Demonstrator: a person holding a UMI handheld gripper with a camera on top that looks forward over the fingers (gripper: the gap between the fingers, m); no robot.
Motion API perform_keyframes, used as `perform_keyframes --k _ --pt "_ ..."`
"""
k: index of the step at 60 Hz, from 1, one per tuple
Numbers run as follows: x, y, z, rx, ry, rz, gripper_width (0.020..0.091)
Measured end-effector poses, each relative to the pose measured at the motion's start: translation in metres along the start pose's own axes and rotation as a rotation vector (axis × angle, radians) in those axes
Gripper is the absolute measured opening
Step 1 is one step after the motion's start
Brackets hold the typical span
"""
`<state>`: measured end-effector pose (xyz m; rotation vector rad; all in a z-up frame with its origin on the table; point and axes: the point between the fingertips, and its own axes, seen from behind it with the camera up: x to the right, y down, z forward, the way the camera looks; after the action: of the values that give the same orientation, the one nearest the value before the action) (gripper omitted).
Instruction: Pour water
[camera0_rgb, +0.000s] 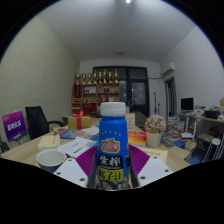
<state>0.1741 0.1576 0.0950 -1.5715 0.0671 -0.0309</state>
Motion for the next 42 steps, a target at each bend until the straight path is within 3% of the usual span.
perform_keyframes --k 4,10,13,14,15,20,42 --pt "0.0 0.001 -0.002 -0.011 -0.003 -0.001 0.0599" --pt "-0.003 0.017 -0.01 -0.115 0.005 0.018 0.0857" --pt "-0.001 0.019 -0.019 -0.118 0.009 0.024 0.0855" --pt "0.028 0.022 -0.021 -0.116 0.002 0.021 0.085" --pt "0.001 0.019 -0.029 -0.117 0.014 0.016 0.0852" --pt "0.022 0.016 -0.051 -0.107 0.028 -0.001 0.0852" --pt "-0.01 -0.009 -0.223 -0.083 0.014 0.042 0.0845"
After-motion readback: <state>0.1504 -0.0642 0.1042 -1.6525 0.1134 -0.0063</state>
